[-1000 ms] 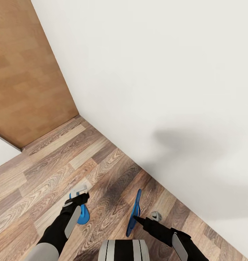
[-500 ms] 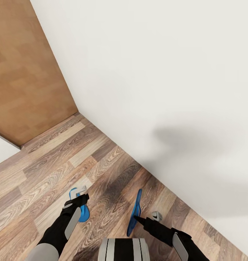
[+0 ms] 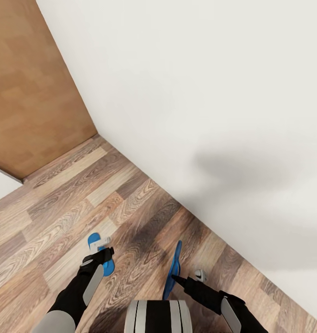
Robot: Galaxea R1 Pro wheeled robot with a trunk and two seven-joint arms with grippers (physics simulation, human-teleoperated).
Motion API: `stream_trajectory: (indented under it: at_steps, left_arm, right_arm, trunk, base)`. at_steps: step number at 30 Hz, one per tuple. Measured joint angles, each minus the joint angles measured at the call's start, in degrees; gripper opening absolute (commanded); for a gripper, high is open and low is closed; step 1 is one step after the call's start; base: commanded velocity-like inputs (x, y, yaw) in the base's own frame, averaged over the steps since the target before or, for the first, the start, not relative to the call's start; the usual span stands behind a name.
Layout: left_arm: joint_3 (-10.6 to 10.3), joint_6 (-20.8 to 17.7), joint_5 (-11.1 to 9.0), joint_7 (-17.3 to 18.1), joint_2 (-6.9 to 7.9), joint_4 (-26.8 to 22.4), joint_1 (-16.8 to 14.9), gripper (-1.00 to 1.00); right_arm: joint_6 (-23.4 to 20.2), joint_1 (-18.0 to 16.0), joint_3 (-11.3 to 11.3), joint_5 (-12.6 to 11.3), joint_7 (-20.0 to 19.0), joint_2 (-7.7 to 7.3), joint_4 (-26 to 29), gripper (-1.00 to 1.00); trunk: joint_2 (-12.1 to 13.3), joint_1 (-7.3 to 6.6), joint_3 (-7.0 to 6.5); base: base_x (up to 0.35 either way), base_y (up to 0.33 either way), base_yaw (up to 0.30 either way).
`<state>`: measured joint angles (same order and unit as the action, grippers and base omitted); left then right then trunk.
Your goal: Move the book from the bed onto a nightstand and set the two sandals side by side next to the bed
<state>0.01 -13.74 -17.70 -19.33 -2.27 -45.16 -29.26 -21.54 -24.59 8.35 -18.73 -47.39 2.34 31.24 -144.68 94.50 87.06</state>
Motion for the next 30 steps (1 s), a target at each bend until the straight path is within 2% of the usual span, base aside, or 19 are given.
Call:
stream_trajectory:
  at_steps: [17,30]
  left_arm:
    - [0.0,0.0,0.0,0.0,0.00,0.0,0.0,1.00]
    - [0.0,0.0,0.0,0.0,0.00,0.0,0.0,1.00]
  right_arm:
    - [0.0,0.0,0.0,0.0,0.0,0.04,0.0,-1.00]
    - [0.0,0.0,0.0,-0.1,0.0,0.21,-0.1,-1.00]
  trunk:
    - [-0.2,0.44,3.77]
    - [-0.2,0.43,3.77]
  base:
    - [0.000,0.000,0.000]
    - [0.000,0.000,0.000]
